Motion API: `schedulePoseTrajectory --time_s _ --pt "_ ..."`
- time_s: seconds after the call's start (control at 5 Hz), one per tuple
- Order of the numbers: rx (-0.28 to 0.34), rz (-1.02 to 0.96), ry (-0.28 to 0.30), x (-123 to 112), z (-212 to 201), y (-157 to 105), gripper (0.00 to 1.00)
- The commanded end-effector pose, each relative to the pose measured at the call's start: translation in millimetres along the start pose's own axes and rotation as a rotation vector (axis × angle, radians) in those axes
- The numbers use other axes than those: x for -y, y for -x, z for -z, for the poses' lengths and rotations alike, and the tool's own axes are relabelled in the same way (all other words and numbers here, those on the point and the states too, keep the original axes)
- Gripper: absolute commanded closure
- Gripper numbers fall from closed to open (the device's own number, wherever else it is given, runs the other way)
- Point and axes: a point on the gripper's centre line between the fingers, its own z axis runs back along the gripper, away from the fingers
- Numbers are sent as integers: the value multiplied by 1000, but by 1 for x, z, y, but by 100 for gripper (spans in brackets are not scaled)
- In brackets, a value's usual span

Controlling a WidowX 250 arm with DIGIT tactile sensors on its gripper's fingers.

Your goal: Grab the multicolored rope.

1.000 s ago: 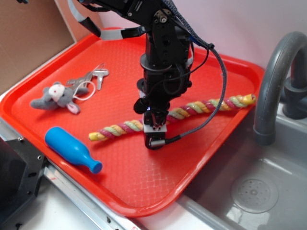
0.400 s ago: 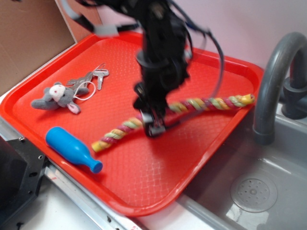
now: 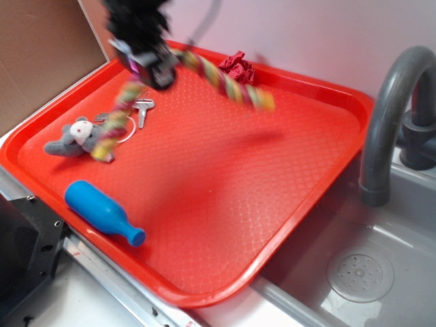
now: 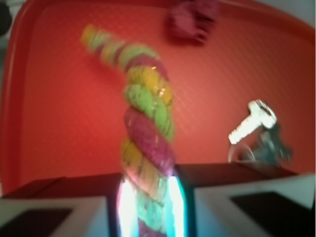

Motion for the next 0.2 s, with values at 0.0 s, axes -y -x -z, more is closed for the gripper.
schedulePoseTrajectory --time_s 0.0 --pt "120 -139 -72 -12 -42 21 100"
